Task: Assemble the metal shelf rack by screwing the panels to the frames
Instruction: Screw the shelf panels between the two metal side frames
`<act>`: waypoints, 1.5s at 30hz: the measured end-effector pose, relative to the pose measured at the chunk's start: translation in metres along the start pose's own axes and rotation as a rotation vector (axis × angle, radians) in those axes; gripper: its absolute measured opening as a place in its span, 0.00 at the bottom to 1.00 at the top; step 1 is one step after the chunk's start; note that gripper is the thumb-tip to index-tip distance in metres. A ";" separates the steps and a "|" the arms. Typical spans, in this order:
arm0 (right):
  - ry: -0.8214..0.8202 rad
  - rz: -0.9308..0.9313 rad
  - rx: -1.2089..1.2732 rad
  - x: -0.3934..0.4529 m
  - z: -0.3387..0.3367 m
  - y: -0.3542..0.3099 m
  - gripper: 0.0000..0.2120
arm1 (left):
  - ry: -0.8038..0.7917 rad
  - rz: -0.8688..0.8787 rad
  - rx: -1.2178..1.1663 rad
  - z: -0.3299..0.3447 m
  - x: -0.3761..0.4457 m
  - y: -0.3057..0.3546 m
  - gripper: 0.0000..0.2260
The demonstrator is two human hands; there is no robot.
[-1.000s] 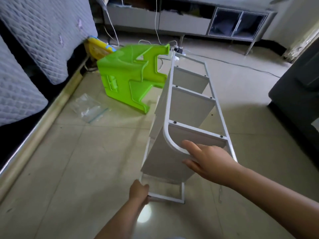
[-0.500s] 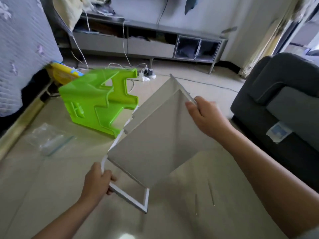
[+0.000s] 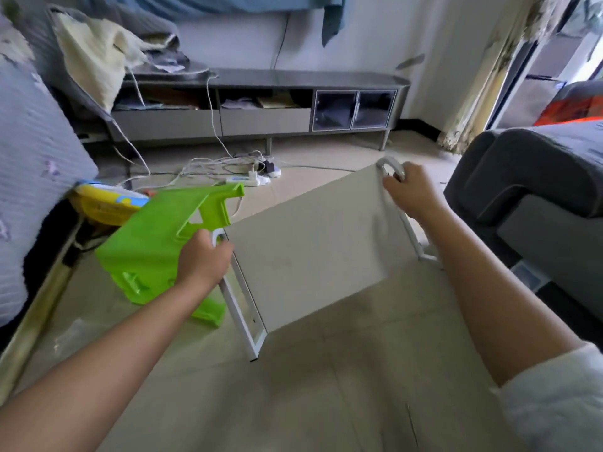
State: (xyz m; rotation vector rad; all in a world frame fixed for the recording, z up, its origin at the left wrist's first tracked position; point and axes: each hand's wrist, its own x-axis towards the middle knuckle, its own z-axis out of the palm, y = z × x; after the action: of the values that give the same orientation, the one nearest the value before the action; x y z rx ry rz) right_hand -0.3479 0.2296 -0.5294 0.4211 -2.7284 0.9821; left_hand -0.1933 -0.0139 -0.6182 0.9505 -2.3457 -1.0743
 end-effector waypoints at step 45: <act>-0.423 0.927 0.122 0.302 -0.001 0.027 0.17 | -0.545 -0.491 0.398 0.085 0.308 0.255 0.08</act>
State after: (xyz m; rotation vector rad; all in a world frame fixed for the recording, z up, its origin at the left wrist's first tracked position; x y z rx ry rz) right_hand -0.6393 0.1919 -0.4564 -0.8015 -3.2888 1.3671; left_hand -0.5639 -0.0698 -0.4543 1.6127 -2.9300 -1.1759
